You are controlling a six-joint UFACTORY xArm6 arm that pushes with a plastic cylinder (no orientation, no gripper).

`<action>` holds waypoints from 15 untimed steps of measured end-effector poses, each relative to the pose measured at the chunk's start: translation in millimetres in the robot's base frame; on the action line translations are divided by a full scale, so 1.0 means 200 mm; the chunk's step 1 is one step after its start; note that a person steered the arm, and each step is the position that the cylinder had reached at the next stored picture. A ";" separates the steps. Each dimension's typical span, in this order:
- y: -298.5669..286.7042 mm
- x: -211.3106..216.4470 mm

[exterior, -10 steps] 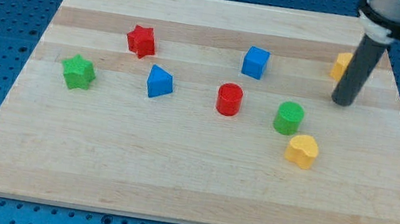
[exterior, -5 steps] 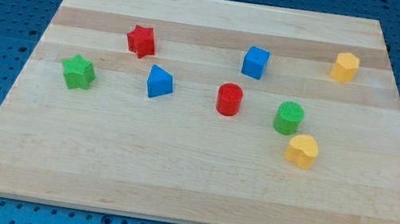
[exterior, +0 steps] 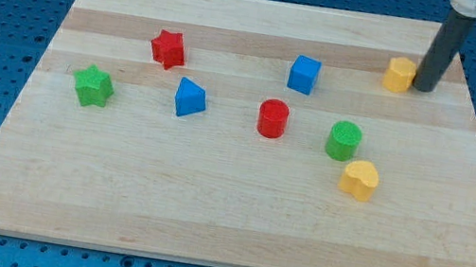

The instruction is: Move the yellow hexagon to the top left side

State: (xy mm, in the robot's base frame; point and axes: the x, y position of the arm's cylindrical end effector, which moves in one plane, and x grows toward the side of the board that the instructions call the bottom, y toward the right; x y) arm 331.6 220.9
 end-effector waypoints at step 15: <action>-1.00 -0.12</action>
State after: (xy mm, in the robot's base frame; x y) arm 307.9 21.7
